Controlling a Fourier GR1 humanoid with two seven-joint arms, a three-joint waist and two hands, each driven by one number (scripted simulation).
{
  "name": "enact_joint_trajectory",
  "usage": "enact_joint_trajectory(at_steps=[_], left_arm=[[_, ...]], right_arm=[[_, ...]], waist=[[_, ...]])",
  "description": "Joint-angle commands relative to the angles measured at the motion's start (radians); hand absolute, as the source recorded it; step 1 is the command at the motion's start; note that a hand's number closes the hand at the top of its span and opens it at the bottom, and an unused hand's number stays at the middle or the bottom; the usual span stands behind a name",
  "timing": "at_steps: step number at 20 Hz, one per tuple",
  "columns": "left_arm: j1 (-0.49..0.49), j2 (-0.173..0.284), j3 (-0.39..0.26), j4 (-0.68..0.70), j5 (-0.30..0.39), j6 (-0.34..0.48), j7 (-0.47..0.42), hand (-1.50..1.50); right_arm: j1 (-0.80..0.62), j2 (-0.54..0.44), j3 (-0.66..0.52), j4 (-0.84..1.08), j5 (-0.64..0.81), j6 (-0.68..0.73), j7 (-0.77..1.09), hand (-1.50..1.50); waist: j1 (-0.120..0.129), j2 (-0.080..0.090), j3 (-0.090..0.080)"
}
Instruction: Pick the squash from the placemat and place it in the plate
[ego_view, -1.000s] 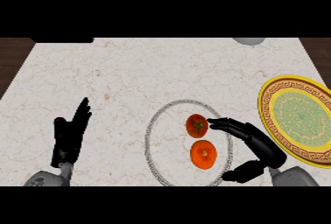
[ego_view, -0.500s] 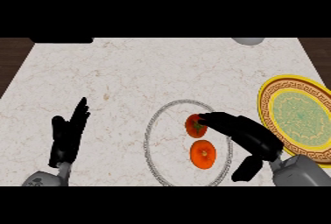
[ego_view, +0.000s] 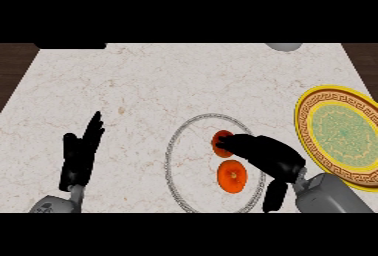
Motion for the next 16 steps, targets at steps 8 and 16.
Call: enact_joint_trajectory(at_steps=[8, 16], left_arm=[[0.018, -0.075, 0.055, -0.069, -0.111, -0.029, 0.068, 0.0], [-0.009, -0.074, 0.146, -0.015, -0.111, -0.127, 0.068, 0.0]], right_arm=[[0.019, 0.121, -0.062, 0.075, 0.163, 0.09, -0.062, -1.5], [0.025, 0.22, -0.069, 0.17, 0.277, 0.052, -0.103, -1.5]], waist=[[0.0, 0.0, 0.001], [-0.001, 0.001, 0.0]])
